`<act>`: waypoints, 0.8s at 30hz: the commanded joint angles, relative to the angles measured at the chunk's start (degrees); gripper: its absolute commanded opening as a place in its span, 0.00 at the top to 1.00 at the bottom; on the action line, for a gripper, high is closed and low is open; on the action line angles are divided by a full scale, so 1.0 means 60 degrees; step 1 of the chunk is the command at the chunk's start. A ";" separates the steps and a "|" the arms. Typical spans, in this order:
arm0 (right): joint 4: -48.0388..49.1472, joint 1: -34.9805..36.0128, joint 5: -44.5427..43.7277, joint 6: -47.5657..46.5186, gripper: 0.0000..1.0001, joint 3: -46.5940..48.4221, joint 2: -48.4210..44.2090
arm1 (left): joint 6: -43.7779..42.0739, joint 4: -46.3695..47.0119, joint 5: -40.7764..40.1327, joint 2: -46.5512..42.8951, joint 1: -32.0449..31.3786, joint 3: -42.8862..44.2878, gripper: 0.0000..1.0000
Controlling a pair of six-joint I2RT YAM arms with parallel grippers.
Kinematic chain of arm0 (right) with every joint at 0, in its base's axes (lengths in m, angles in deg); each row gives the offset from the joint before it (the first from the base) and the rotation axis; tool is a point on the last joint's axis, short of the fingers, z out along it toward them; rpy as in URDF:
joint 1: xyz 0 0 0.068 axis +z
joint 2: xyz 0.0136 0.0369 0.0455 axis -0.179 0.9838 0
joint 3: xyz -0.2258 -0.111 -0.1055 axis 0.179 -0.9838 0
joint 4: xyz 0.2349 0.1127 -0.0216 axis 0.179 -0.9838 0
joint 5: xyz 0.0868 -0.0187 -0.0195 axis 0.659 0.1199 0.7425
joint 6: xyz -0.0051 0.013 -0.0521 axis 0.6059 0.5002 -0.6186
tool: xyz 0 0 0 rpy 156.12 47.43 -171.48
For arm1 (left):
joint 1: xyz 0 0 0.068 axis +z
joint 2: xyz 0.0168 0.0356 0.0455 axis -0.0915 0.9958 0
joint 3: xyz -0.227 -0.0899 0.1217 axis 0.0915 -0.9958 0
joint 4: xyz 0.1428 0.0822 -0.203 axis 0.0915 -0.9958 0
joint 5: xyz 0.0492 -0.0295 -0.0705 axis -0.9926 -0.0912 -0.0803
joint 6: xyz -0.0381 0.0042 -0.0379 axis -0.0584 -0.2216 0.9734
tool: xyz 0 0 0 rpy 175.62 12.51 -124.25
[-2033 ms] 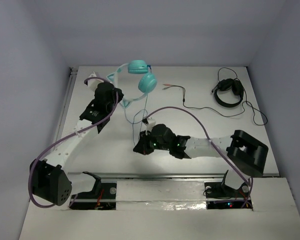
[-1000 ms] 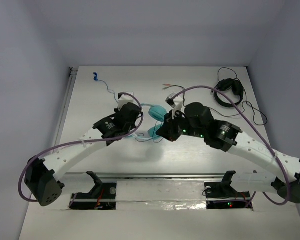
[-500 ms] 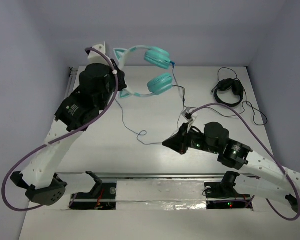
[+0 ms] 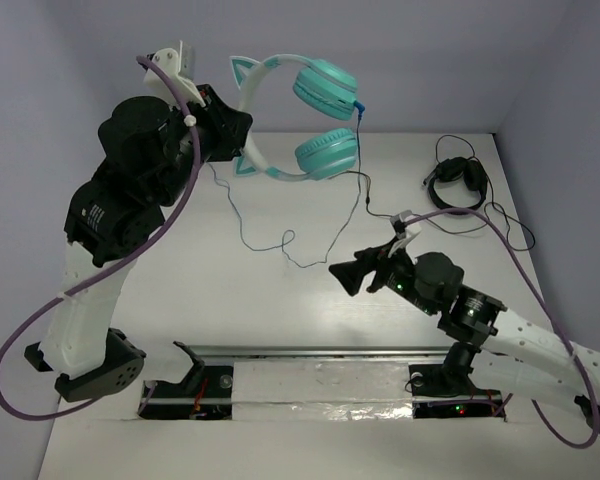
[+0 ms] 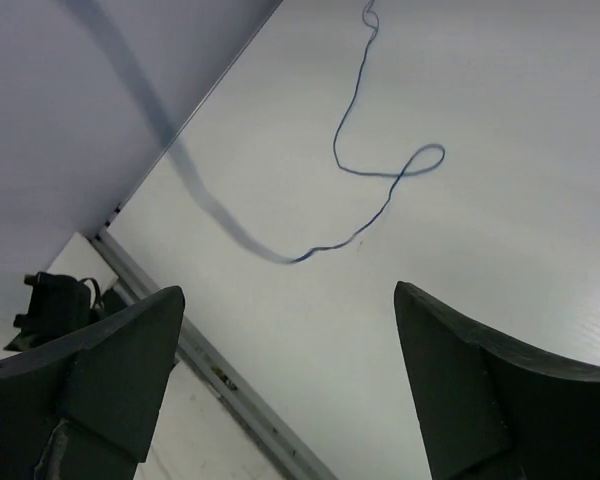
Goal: Wrap the headphones
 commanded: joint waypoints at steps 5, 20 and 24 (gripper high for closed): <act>0.3834 -0.0706 0.0043 -0.1100 0.05 0.0417 0.2198 | 0.0437 0.0489 0.1709 0.0451 0.0048 0.1803 1.00; 0.8421 -0.1644 0.3632 -0.1072 0.13 0.0769 0.6532 | 0.0452 0.0708 0.2018 0.0921 0.0048 0.2640 1.00; 0.9226 -0.1644 0.3471 -0.1043 0.14 0.1005 0.7674 | 0.0540 0.0928 0.2078 0.0922 0.0048 0.2609 1.00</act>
